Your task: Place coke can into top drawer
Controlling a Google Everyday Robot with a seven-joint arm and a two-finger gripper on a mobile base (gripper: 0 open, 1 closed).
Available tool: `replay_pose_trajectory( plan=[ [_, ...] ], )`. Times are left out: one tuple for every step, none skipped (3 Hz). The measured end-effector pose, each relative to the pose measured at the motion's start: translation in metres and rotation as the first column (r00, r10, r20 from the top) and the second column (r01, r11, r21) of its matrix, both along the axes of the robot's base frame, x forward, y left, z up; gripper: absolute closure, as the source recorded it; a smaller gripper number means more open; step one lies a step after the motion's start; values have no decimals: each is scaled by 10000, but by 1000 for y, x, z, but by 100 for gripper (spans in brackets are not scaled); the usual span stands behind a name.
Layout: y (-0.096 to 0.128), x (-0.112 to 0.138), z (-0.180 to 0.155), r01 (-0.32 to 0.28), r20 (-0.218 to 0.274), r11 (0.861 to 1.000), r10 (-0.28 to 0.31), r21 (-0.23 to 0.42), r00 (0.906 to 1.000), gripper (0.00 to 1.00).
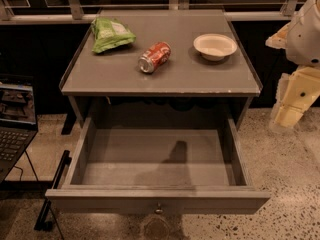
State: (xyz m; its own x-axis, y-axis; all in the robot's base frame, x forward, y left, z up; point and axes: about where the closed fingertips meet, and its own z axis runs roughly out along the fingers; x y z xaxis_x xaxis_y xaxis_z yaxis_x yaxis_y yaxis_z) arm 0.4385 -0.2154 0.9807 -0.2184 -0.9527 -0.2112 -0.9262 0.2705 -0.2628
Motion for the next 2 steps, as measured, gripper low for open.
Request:
replay_pose_trajectory(
  plan=[
    [0, 0, 0, 0, 1, 10000, 0, 0, 10000, 0],
    [6, 13, 1, 19, 590, 9976, -59, 687, 9982, 0]
  ],
)
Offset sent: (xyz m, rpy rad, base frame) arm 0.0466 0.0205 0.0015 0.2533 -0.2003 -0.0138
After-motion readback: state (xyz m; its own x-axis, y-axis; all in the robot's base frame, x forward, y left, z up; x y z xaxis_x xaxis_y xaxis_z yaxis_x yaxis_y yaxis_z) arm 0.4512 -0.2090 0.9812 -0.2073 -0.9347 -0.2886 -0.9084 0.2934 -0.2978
